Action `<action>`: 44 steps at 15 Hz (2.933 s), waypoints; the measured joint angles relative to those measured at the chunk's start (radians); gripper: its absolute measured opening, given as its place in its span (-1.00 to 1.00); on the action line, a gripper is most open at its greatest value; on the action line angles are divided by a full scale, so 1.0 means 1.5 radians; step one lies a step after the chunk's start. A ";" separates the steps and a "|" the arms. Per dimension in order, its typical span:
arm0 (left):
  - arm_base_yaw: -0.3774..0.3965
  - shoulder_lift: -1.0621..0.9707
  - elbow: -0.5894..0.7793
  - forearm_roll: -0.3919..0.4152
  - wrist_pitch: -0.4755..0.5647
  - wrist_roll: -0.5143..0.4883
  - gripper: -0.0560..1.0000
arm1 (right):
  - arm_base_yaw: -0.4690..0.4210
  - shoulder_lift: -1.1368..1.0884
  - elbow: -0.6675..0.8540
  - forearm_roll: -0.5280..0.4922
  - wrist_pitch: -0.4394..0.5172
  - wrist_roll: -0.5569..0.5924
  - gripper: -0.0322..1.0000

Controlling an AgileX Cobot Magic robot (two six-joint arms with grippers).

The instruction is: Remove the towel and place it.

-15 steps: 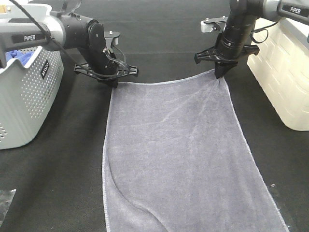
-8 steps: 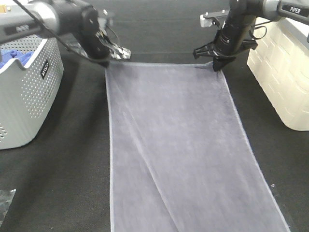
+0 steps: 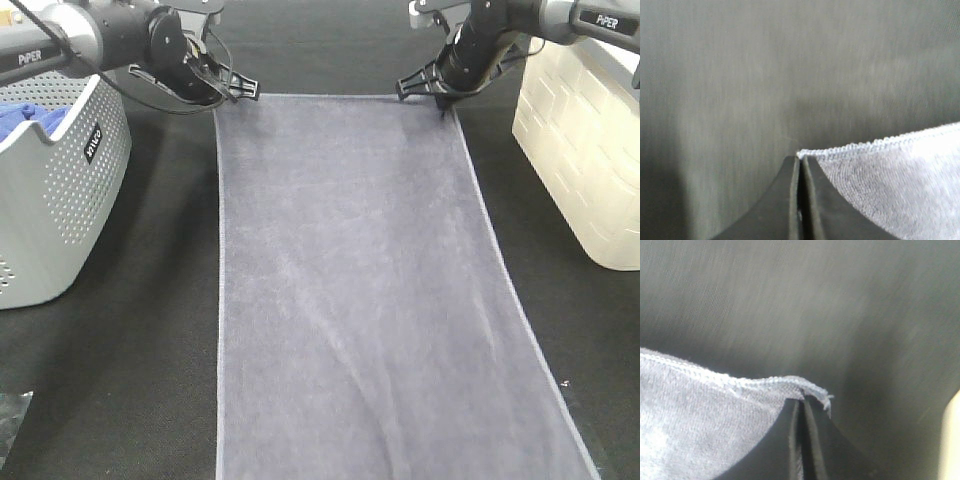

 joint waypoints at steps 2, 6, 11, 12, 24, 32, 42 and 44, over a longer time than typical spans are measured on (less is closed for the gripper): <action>0.002 0.007 0.000 0.007 -0.069 0.002 -0.89 | -0.001 0.000 0.000 -0.036 -0.058 0.000 -0.94; 0.018 0.009 0.000 0.017 -0.191 0.002 -0.89 | -0.001 0.001 0.000 -0.097 -0.152 0.000 -0.94; 0.025 0.063 0.000 0.021 -0.321 0.002 -0.89 | -0.001 0.039 0.000 -0.167 -0.251 0.000 -0.94; 0.028 0.083 0.000 0.021 -0.343 0.002 -0.89 | -0.003 0.048 0.000 -0.175 -0.271 0.000 -0.94; 0.028 0.122 0.000 0.021 -0.272 0.002 0.09 | -0.025 0.104 0.000 -0.172 -0.326 0.043 0.27; 0.028 0.105 0.000 0.019 -0.235 0.002 0.31 | -0.025 0.104 0.000 -0.134 -0.285 0.052 0.58; 0.029 0.084 0.000 0.017 -0.197 -0.080 0.36 | -0.025 0.077 0.000 -0.032 -0.199 0.053 0.58; 0.029 0.053 0.000 0.017 -0.195 -0.080 0.40 | -0.025 0.048 0.000 -0.015 -0.177 0.053 0.58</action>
